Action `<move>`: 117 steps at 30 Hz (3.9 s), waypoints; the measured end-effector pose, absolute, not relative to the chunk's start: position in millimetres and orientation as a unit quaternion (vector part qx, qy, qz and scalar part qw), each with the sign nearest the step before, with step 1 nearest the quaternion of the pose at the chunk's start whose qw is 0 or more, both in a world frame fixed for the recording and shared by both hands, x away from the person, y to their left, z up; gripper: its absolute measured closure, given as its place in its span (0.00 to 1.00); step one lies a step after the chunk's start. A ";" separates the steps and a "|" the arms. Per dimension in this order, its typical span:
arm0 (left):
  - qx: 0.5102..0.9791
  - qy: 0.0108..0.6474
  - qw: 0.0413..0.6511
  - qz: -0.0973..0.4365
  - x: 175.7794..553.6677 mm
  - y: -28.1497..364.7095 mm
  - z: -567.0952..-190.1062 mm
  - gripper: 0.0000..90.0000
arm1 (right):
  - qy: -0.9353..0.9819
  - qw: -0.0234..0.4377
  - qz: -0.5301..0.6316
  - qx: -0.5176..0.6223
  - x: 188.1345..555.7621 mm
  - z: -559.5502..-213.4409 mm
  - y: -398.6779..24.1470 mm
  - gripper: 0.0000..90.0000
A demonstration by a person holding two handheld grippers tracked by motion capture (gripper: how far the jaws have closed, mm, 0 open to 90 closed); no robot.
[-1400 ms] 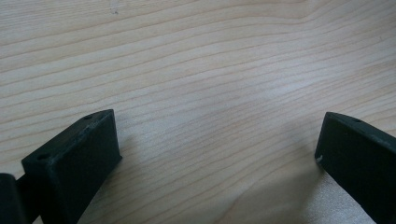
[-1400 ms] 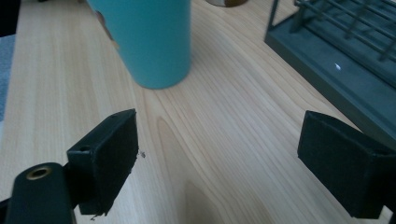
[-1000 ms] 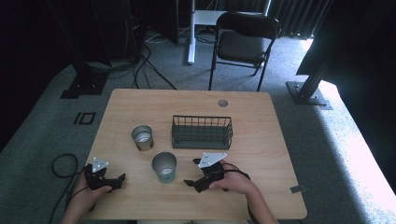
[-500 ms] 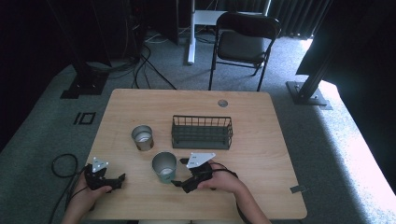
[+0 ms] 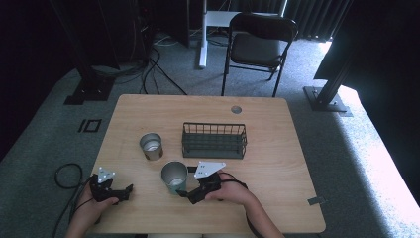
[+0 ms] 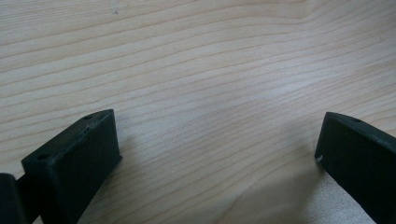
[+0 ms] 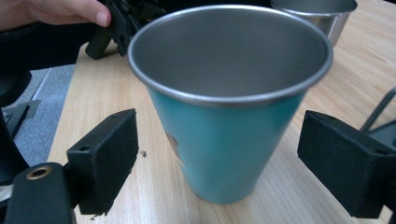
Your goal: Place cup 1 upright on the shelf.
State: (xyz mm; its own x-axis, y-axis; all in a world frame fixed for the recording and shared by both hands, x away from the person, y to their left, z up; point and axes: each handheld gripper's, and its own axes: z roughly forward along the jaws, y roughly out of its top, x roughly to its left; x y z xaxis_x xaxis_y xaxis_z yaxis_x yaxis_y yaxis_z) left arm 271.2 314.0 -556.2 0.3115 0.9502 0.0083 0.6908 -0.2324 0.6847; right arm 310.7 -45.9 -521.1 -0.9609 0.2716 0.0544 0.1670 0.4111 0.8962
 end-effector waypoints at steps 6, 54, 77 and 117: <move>0.754 0.544 0.296 0.219 271.2 314.0 -556.2 0.00 | 0.830 0.055 0.540 0.132 312.0 -521.7 -39.9 0.14; 0.754 0.544 0.296 0.219 271.2 314.0 -556.2 0.00 | 0.783 0.075 0.595 0.163 316.2 -494.4 -14.6 0.15; 0.754 0.544 0.296 0.219 271.2 314.1 -556.1 0.00 | 0.744 0.139 0.621 0.203 334.9 -435.1 -44.0 0.15; 0.754 0.545 0.296 0.219 271.2 314.0 -556.2 0.00 | 0.646 0.347 0.528 0.430 391.6 -434.9 -120.7 0.15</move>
State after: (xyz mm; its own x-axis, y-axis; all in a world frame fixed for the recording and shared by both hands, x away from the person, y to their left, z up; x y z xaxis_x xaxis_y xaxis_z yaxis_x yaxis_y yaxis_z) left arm 271.2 314.0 -556.2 0.3109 0.9504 0.0081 0.6908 -0.2318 0.6849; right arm 391.6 -120.7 -434.9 -0.3903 0.9207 0.0060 0.1893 0.0738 0.9791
